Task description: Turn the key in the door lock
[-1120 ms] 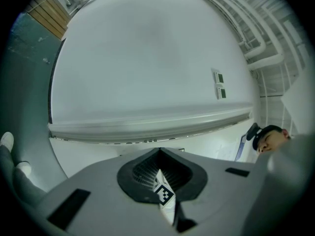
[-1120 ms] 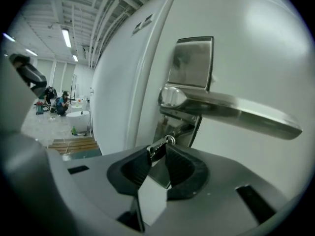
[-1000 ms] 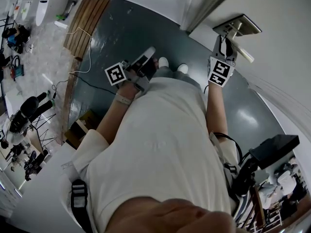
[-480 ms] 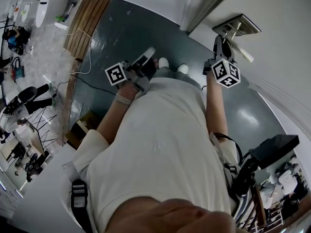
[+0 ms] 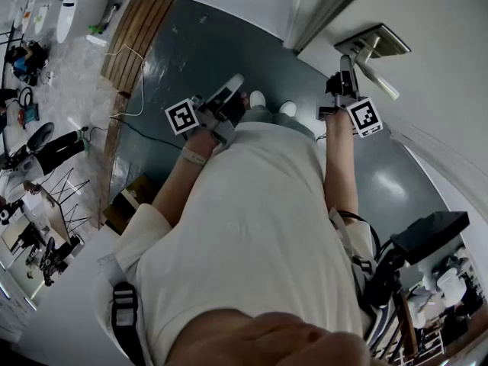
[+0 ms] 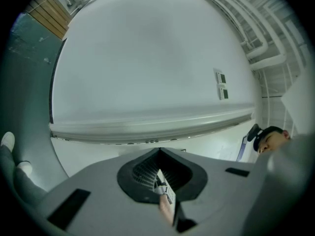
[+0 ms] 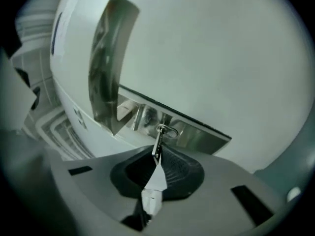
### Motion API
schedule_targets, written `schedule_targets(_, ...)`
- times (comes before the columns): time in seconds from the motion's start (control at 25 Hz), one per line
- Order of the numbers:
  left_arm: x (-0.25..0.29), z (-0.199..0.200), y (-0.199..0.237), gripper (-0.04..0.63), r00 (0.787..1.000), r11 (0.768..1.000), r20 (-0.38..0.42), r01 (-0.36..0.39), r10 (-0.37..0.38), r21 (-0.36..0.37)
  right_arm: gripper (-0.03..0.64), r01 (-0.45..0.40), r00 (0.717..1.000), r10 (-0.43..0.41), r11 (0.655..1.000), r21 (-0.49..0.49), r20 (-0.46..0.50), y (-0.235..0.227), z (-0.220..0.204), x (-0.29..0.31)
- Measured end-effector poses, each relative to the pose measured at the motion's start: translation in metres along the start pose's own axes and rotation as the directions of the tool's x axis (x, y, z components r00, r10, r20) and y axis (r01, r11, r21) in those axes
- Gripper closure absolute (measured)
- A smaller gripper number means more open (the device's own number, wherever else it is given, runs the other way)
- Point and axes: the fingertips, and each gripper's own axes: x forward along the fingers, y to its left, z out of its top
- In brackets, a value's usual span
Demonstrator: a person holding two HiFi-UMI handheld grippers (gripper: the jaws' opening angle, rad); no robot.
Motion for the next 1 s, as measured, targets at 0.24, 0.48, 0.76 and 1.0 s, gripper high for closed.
schedule_targets(0.24, -0.001, 0.003, 0.000, 0.589, 1.000, 1.000, 0.007, -0.005, 0.005, -0.002, 0.574, -0.119, 0.993, 0.107, 0.930, 0.347, 0.053, -0.001, 0.001, 0.000)
schedule_targets(0.48, 0.000, 0.004, 0.000, 0.589, 1.000, 1.000, 0.012, 0.000, 0.001, -0.012, 0.572, -0.169, 0.986, 0.151, 0.883, 0.437, 0.076, -0.001, 0.001, -0.001)
schedule_targets(0.76, 0.001, 0.005, 0.000, 0.589, 1.000, 1.000, 0.012, 0.001, -0.001, -0.015, 0.571, -0.152, 0.988, 0.148, 0.928, 0.339, 0.039, 0.000, 0.001, 0.000)
schedule_targets(1.0, 0.002, 0.004, 0.002, 0.589, 1.000, 1.000, 0.005, 0.001, -0.001, -0.015, 0.503, -0.087, 0.991, 0.103, 0.982, 0.169, -0.087, -0.002, -0.007, -0.012)
